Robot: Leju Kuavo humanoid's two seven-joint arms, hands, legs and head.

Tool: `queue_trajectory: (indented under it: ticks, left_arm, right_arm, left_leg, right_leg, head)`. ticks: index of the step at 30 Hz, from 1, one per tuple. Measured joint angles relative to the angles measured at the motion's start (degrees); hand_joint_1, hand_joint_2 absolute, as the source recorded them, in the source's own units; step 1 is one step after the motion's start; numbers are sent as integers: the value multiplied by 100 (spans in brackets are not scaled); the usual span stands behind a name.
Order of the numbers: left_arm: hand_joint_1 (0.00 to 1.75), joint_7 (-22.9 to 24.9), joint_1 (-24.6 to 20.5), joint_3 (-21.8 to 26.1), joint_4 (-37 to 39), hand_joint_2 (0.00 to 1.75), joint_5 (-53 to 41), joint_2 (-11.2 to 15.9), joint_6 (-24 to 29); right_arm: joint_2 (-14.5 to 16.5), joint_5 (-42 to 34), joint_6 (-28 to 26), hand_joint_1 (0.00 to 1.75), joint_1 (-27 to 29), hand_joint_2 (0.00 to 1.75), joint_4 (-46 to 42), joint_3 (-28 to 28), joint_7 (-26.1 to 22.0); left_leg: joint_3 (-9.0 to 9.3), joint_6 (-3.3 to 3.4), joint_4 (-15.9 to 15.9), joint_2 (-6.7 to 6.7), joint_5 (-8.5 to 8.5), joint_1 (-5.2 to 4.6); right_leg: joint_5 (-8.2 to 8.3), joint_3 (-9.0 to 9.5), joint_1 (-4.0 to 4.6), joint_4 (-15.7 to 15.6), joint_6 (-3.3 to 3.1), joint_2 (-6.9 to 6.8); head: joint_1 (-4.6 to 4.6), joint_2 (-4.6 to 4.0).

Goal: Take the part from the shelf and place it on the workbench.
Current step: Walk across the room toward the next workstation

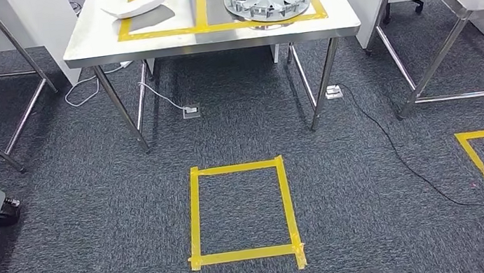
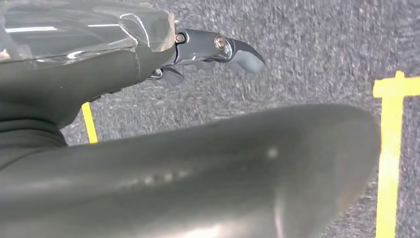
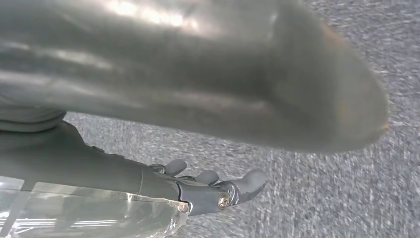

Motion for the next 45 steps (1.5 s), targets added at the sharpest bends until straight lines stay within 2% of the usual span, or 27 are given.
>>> queue_trajectory:
  ticks: [2,4,5,6,8,10,12,14,15,16,18,19,20,22,23,24,26,27,30,32,34,36,38,40,42,43,45]
  left_arm:
    - [0,6,-7,-2,0,0,7,3,0]
    - [0,13,-6,-5,0,0,14,5,0]
    - [0,15,-6,-8,0,0,17,5,0]
    - [0,15,-6,-12,0,0,20,4,0]
    - [0,16,-7,-21,0,0,28,4,0]
    - [0,17,-12,-31,-1,0,39,-5,-1]
    - [0,17,-20,-41,-2,0,56,-11,-1]
    - [0,18,-16,-52,0,0,73,-3,-2]
    - [0,19,-11,-58,2,0,78,1,-1]
    - [0,19,-5,-65,4,0,85,6,-1]
    - [0,18,-7,-73,4,0,96,18,0]
    - [0,17,-10,-76,4,0,100,22,0]
    - [0,17,-12,-78,4,0,101,23,-1]
    - [0,17,-17,-83,4,0,101,21,-3]
    - [0,17,-23,-85,4,0,101,20,-4]
    - [0,17,-35,-86,4,0,101,21,-5]
    - [0,17,-66,-97,1,0,101,22,-6]
    - [0,17,-78,-107,-1,0,101,22,-8]
    - [0,25,-82,-156,-1,0,104,28,-9]
    - [0,33,-92,-173,-1,0,114,27,-10]
    - [0,36,-98,-184,-1,0,124,25,-11]
    - [0,37,-94,-191,0,0,131,24,-11]
    - [0,36,-94,-199,0,0,136,21,-10]
    - [0,35,-94,-219,-1,0,136,16,-4]
    - [0,34,-94,-238,-2,0,137,15,3]
    - [0,34,-94,-243,-2,0,137,14,5]
    - [0,35,-89,-251,-2,0,139,12,8]
  right_arm:
    - [-1,12,0,0,1,0,5,19,4]
    - [-3,33,2,0,-2,0,9,34,8]
    - [-3,43,3,0,-2,0,12,44,11]
    - [-3,48,4,0,-3,0,14,55,14]
    - [-5,53,3,0,-18,0,19,73,17]
    - [-13,54,2,0,-60,0,20,87,18]
    - [-16,54,2,0,-90,0,21,108,20]
    - [-6,50,2,0,-90,0,27,130,28]
    - [-1,47,2,0,-92,0,31,141,32]
    - [6,43,-1,0,-94,0,33,152,36]
    - [16,39,-5,0,-95,0,36,167,37]
    - [19,38,-8,0,-92,0,36,170,37]
    - [21,37,-8,0,-90,0,37,173,37]
    - [21,31,-10,0,-87,0,39,179,37]
    - [21,22,-13,0,-86,0,39,181,37]
    - [20,9,-18,0,-84,0,39,183,37]
    - [20,-26,-36,0,-84,0,39,184,31]
    - [19,-42,-45,0,-85,0,39,184,24]
    - [16,-69,-61,0,-49,0,43,187,0]
    - [10,-70,-72,0,-12,0,47,196,-8]
    - [2,-68,-86,0,1,0,48,207,-9]
    - [-3,-67,-96,0,5,0,48,214,-9]
    - [-6,-73,-102,0,6,0,48,217,-9]
    - [-10,-89,-110,0,-1,0,48,218,-9]
    - [-10,-105,-115,0,-10,0,48,220,-9]
    - [-9,-110,-115,0,-12,0,48,222,-9]
    - [-6,-117,-116,0,-1,0,49,234,-9]
  left_leg:
    - [-153,96,-18,15,137,-26]
    - [-340,139,-14,22,273,-73]
    - [-431,150,-12,24,342,-98]
    - [-516,155,-9,23,409,-121]
    - [-666,152,-5,18,542,-154]
    - [-769,118,1,20,663,-177]
    - [-806,62,-15,32,786,-168]
    - [-826,-6,-34,28,867,-145]
    - [-859,-52,25,21,767,-129]
    - [-904,-100,171,14,555,-109]
    - [-1031,-194,799,11,-98,-52]
    - [-1079,-230,1178,12,-337,-29]
    - [-1092,-256,1494,13,-436,-10]
    - [-906,-284,1653,15,-238,25]
    - [-671,-285,1436,14,-71,39]
    - [-375,-278,1066,11,-25,47]
    - [157,-230,279,-5,-151,24]
    - [277,-199,53,-12,-253,1]
    - [231,-47,-110,4,-166,-45]
    - [114,63,-162,23,-19,-44]
    - [-58,108,-156,31,130,-57]
    - [-254,109,-143,42,274,-68]
    - [-441,84,-120,46,403,-61]
    - [-609,31,-74,43,521,-58]
    - [-694,-35,-40,42,622,-64]
    - [-709,-72,-37,43,674,-64]
    - [-716,-140,-50,44,760,-46]
  right_leg:
    - [-475,-221,-4,584,-81,7]
    - [-899,-412,3,1353,-125,9]
    - [-945,-405,8,1568,-106,9]
    - [-880,-302,17,1585,-72,9]
    - [-637,212,57,1017,-44,9]
    - [-625,823,122,103,-133,5]
    - [-700,1042,173,-344,-219,9]
    - [-614,964,170,-365,-277,9]
    - [-554,917,160,-370,-324,3]
    - [-485,861,143,-378,-365,-4]
    - [-348,720,137,-375,-412,-11]
    - [-281,647,138,-369,-412,-12]
    - [-213,567,138,-358,-404,-12]
    - [-98,396,135,-311,-372,-11]
    - [-54,309,133,-274,-353,-9]
    - [-17,233,132,-237,-326,-8]
    - [63,134,135,-188,-260,-11]
    - [105,106,132,-181,-219,-14]
    - [152,22,111,-145,-127,-10]
    - [-158,-122,98,147,-160,4]
    - [-668,-323,85,855,-203,14]
    - [-880,-403,76,1491,-149,14]
    - [-649,-151,54,1416,-16,14]
    - [-473,439,36,639,46,15]
    - [-592,915,54,-139,-32,21]
    - [-668,999,76,-323,-86,25]
    - [-631,944,85,-338,-182,25]
  head:
    - [10,1]
    - [14,1]
    - [14,0]
    - [14,0]
    - [14,0]
    - [9,0]
    - [14,1]
    - [41,1]
    - [53,1]
    - [46,0]
    - [30,0]
    - [23,0]
    - [22,0]
    - [20,0]
    - [20,0]
    - [19,0]
    - [25,1]
    - [25,0]
    - [27,0]
    - [43,0]
    - [55,0]
    - [54,0]
    - [54,0]
    - [57,0]
    - [55,0]
    - [56,0]
    - [59,0]
